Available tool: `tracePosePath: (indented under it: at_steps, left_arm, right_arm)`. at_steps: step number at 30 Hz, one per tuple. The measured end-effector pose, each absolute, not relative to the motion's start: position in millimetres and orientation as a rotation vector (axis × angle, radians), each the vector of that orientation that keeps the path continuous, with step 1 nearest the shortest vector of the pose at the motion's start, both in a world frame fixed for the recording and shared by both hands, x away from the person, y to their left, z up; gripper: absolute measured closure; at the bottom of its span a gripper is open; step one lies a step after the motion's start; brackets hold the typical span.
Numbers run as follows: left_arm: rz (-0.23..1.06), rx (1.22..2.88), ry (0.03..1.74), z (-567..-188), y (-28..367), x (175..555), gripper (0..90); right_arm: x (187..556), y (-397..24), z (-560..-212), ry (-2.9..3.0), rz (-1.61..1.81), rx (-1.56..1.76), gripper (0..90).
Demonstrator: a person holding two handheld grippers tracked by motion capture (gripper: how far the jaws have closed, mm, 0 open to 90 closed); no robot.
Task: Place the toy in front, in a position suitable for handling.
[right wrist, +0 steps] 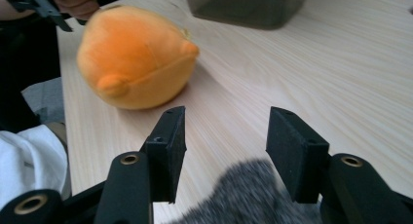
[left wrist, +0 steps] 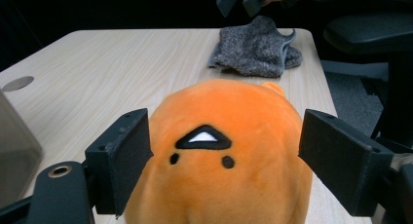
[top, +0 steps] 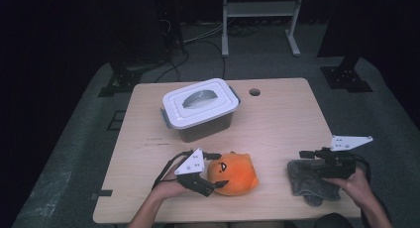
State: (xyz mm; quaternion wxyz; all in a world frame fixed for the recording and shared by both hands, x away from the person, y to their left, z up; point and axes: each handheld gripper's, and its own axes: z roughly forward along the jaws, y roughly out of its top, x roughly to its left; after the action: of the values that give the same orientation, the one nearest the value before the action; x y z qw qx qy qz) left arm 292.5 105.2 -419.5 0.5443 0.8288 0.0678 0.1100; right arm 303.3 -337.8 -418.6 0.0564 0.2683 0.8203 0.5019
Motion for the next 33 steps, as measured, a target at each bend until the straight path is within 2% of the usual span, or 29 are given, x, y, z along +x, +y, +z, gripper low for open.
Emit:
tracePosePath:
  at_steps: [8, 33]
  left_arm:
    - [0.282, 1.958, 0.198, -416.5, 115.0, 295.9, 15.1]
    - [0.375, 1.894, 0.301, -390.1, 149.4, 319.8, 14.1]
  right_arm:
    - [307.5, -308.3, -420.9, 2.549, 1.544, 0.725, 45.2]
    - [307.4, -281.0, -421.7, 2.594, 1.54, 0.646, 38.2]
